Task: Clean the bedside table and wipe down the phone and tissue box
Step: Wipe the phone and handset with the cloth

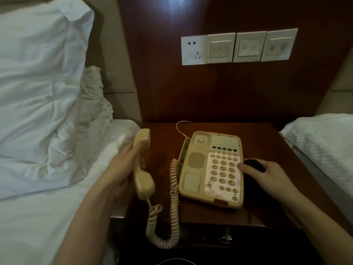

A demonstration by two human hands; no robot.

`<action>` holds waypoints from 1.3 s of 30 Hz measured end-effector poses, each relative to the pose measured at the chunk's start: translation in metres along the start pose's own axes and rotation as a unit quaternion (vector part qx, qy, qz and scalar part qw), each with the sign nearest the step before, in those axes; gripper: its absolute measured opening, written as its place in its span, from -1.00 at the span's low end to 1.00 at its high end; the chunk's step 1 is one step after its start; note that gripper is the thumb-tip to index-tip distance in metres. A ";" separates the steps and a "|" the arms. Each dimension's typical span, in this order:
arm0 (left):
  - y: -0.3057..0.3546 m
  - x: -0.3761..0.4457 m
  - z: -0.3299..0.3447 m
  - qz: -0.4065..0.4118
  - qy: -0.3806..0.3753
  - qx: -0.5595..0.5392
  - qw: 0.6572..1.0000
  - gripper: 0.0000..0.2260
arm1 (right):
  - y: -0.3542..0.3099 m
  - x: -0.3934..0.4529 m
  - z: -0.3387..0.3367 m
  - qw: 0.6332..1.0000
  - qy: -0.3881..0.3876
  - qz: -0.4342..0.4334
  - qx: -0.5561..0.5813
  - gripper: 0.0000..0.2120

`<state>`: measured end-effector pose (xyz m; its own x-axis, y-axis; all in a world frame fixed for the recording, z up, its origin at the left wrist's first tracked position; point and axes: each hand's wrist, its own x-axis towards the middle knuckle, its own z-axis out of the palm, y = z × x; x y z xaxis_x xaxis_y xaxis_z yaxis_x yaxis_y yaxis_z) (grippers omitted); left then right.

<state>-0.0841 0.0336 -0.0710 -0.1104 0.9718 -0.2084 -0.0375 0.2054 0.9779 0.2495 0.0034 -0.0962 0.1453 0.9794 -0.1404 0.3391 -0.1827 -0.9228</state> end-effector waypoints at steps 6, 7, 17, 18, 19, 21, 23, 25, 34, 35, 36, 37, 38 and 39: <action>0.006 -0.011 0.047 0.067 -0.084 0.050 0.993 -0.61 | -0.003 0.007 0.003 1.000 -0.005 -0.007 -0.014 -0.86; 0.005 -0.012 0.054 0.090 -0.086 0.055 0.991 -0.62 | -0.002 0.007 0.003 1.000 -0.004 -0.007 -0.015 -0.86; -0.015 -0.010 0.110 0.158 -0.123 0.214 0.956 -0.50 | -0.002 0.006 0.006 1.000 0.004 -0.007 -0.022 -0.86; -0.017 -0.008 0.113 0.178 -0.091 0.253 0.947 -0.51 | -0.003 0.005 0.007 1.000 0.005 -0.006 -0.023 -0.86; -0.018 -0.005 0.115 0.193 -0.049 0.298 0.934 -0.52 | -0.004 0.004 0.007 1.000 0.004 -0.001 -0.022 -0.85; -0.019 0.000 0.113 0.199 0.021 0.368 0.908 -0.53 | -0.006 0.003 0.006 1.000 -0.002 0.018 -0.012 -0.83; -0.021 0.004 0.106 0.158 0.021 0.410 0.898 -0.48 | -0.008 -0.001 0.004 0.999 -0.006 0.041 -0.003 -0.83; -0.024 0.003 0.099 0.084 -0.041 0.391 0.916 -0.38 | -0.010 -0.007 0.003 0.998 -0.015 0.055 -0.003 -0.84; -0.006 -0.002 0.090 -0.035 -0.031 0.234 0.971 0.01 | -0.026 -0.024 0.012 0.978 -0.034 0.095 0.182 -0.75; -0.005 -0.001 0.087 -0.055 -0.028 0.209 0.976 -0.07 | -0.028 -0.024 0.014 0.976 -0.029 0.092 0.197 -0.75; -0.005 0.001 0.084 -0.070 -0.033 0.179 0.981 -0.19 | -0.029 -0.024 0.015 0.974 -0.025 0.087 0.205 -0.75; -0.007 0.002 0.080 -0.081 -0.043 0.146 0.985 -0.27 | -0.032 -0.024 0.016 0.974 -0.022 0.083 0.211 -0.75; -0.009 0.004 0.076 -0.088 -0.054 0.119 0.988 -0.30 | -0.033 -0.022 0.018 0.973 -0.021 0.081 0.214 -0.75; -0.011 0.005 0.072 -0.089 -0.060 0.097 0.989 -0.32 | -0.036 -0.021 0.019 0.973 -0.021 0.081 0.217 -0.75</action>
<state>-0.0126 0.0442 -0.0816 -0.0003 0.9225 -0.3861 0.1477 0.3819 0.9123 0.2164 -0.0094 -0.0673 0.1228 0.9451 -0.3028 -0.1100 -0.2903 -0.9506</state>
